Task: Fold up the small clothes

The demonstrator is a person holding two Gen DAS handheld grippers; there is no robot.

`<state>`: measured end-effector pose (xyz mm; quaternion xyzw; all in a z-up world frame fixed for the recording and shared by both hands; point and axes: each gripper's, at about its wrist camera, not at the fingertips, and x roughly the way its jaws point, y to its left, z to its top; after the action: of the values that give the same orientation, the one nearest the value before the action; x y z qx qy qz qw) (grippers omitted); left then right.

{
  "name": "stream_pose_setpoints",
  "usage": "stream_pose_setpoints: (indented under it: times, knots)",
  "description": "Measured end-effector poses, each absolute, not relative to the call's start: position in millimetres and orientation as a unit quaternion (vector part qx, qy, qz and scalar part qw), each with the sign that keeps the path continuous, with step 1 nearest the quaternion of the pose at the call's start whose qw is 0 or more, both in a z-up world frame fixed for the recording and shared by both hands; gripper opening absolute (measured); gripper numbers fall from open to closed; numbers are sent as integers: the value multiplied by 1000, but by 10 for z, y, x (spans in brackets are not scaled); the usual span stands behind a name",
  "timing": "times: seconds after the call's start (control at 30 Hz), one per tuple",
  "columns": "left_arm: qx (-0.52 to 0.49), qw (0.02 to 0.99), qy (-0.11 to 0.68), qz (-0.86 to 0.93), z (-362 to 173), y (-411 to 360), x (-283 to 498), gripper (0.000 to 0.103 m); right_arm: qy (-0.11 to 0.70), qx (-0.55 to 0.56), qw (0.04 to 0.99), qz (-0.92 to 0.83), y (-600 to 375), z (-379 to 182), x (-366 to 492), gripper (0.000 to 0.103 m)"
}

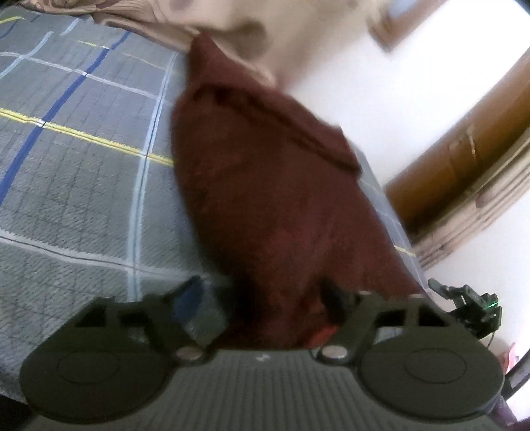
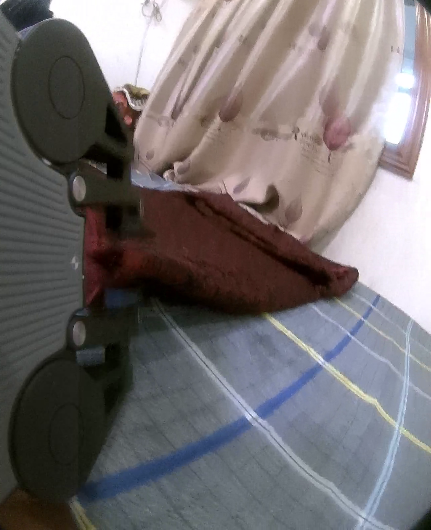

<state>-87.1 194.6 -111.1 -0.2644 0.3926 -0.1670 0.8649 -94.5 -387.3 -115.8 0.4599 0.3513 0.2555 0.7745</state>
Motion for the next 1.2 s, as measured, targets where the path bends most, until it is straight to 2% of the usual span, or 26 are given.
stream_pose_setpoints:
  times: [0.1, 0.13, 0.17, 0.2, 0.23, 0.33, 0.6, 0.93, 1.2]
  knots:
    - [-245, 862, 403, -184, -1122, 1808, -791, 78, 366, 441, 779, 255, -3808, -1139, -876, 55]
    - [-237, 862, 404, -194, -1121, 1742, -777, 73, 368, 433, 782, 256, -3771, -1132, -862, 55]
    - [-225, 861, 408, -204, -1123, 1683, -762, 58, 370, 421, 787, 258, -3731, -1119, -853, 53]
    - [-211, 856, 426, -206, -1148, 1621, -722, 19, 374, 406, 792, 259, -3692, -1106, -845, 52]
    - [-212, 851, 441, -193, -1187, 1605, -685, 11, 378, 396, 796, 259, -3671, -1104, -847, 46]
    - [-235, 849, 432, -195, -1196, 1668, -696, 10, 394, 395, 788, 261, -3646, -1165, -828, 16]
    - [-263, 861, 386, -199, -933, 1801, -805, 10, 328, 431, 788, 292, -3697, -1023, -971, 15]
    - [-286, 851, 396, -193, -1047, 1913, -979, 9, 313, 459, 776, 300, -3686, -1061, -1181, 15]
    - [-285, 859, 375, -200, -839, 1929, -1088, 10, 298, 483, 760, 315, -3686, -998, -1315, 15]
